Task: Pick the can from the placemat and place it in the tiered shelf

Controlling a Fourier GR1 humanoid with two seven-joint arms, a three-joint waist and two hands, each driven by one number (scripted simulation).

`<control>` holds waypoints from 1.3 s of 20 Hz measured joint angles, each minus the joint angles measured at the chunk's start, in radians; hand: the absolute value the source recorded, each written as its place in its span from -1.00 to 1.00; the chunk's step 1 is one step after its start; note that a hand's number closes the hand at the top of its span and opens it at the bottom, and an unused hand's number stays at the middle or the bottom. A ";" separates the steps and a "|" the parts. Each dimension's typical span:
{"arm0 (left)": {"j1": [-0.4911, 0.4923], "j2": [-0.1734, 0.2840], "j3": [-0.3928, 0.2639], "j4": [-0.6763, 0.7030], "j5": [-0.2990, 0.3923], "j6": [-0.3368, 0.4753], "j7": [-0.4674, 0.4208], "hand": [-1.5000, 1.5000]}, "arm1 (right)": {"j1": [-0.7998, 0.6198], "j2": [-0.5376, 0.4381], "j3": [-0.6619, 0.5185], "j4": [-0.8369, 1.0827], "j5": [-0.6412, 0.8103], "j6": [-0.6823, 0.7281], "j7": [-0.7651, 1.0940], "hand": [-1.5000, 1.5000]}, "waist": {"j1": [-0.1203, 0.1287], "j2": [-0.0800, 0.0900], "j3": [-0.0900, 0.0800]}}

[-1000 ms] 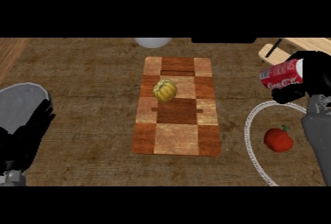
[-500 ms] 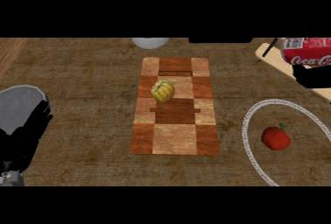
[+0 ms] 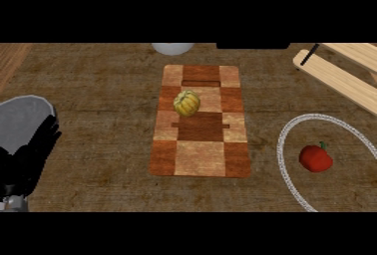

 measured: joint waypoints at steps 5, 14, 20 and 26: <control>0.000 -0.002 0.001 -0.009 0.000 -0.004 0.009 0.00 | -0.079 -0.114 -0.017 0.101 0.040 0.048 -0.025 1.00 | 0.002 0.000 0.000; -0.026 0.003 0.014 0.009 -0.006 -0.015 0.014 0.00 | -0.213 -0.222 -0.019 0.355 0.085 0.094 -0.086 1.00 | 0.007 0.003 0.000; -0.026 -0.009 0.011 -0.004 -0.012 -0.016 0.020 0.00 | -0.258 -0.284 -0.018 0.545 0.149 0.053 -0.154 1.00 | 0.011 0.005 0.000; -0.019 -0.025 0.007 -0.022 -0.020 -0.014 0.025 0.00 | -0.264 -0.305 -0.008 0.709 0.206 -0.040 -0.237 1.00 | 0.012 0.006 0.001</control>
